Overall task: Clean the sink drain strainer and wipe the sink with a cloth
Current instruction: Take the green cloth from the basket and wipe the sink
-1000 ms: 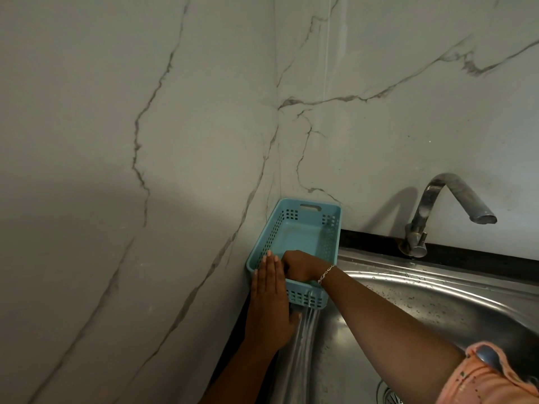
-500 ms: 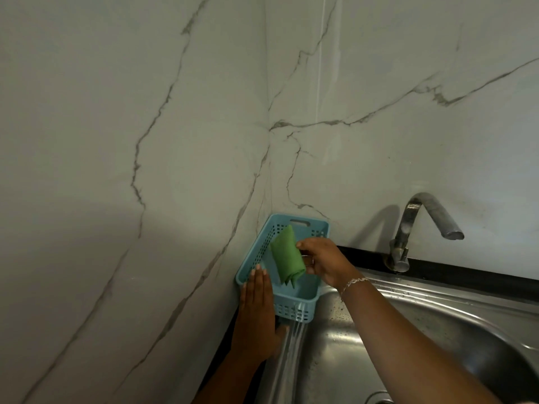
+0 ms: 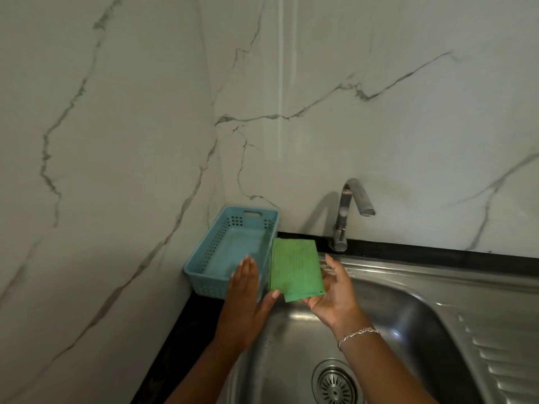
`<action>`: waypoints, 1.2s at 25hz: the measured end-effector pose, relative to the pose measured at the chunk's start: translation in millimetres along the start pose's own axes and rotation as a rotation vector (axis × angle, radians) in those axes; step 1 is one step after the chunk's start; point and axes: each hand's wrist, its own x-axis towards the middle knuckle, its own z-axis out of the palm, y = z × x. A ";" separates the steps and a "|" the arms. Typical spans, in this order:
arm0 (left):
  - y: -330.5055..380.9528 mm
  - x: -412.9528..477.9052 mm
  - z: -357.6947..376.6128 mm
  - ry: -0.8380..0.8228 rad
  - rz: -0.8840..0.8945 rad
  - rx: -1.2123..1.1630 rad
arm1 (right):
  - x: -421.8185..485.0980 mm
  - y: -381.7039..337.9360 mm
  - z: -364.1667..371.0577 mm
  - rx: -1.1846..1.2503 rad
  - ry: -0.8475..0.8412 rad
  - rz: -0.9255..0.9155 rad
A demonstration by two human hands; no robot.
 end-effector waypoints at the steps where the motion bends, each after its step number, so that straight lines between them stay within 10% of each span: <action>1: 10.4 -1.0 7.9 -0.014 0.029 -0.004 | -7.6 -0.9 -10.8 -0.004 -0.009 0.009; 5: 48.6 -9.0 34.7 0.070 -0.007 -0.308 | -26.8 -6.3 -46.9 -0.126 0.051 -0.003; 12: 91.3 -2.3 69.2 0.066 -0.563 -0.656 | -48.8 -21.9 -93.6 -0.138 0.156 -0.009; 20: 160.1 -9.2 76.2 0.057 -0.388 -0.268 | -68.9 -32.7 -131.3 -0.111 0.262 0.066; 30: 146.8 -29.3 103.2 -0.018 -0.507 -0.342 | -78.0 -43.4 -146.1 -0.070 0.253 0.028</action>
